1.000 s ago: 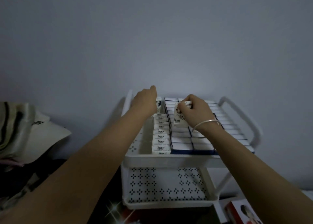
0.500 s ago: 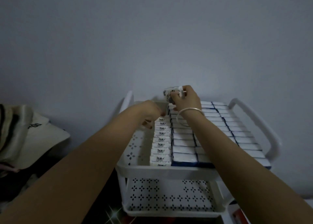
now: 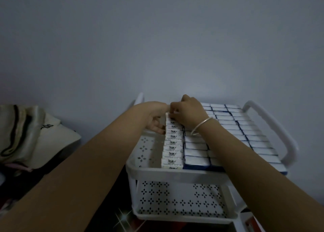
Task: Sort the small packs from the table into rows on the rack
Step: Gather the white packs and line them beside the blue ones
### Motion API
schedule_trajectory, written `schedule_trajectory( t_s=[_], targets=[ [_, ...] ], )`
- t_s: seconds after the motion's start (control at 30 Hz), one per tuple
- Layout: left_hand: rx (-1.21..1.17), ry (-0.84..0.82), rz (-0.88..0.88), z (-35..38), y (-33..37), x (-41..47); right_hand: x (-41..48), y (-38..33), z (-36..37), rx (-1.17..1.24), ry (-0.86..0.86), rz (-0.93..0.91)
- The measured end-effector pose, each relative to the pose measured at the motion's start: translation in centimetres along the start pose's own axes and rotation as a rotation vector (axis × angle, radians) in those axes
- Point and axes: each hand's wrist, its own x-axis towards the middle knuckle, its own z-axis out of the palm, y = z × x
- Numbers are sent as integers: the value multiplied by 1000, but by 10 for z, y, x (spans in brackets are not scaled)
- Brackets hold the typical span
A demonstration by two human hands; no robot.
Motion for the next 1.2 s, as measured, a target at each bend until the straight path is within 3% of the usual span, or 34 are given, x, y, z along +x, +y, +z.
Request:
schedule_trajectory(
  t_s=[0.2,0.43,0.6,0.7,0.77,0.83,0.93,1.0,1.2],
  targets=[
    [10,-51,57,0,-4,-8,-3,4,4,-143,-89,-55],
    [-92,102,291,-6,-17,-24,-21,-1,-5,225,-65,154],
    [-283,138,584,-18,-52,-95,-68,-52,-38,300,236,128],
    [-243,339,666,-40,-110,-122,-108,-94,-49,382,278,180],
    [-107,608,673,-58,-172,-126,-131,-126,-43,473,228,100],
    [16,798,563,-68,-243,-126,-150,-160,-26,539,159,-13],
    [116,873,293,-72,-346,-121,-173,-211,17,574,-12,-146],
    [182,910,135,-74,-404,-124,-182,-241,59,578,-214,-168],
    [355,1050,-69,-90,-500,-143,-192,-292,191,453,-725,-71]
  ],
)
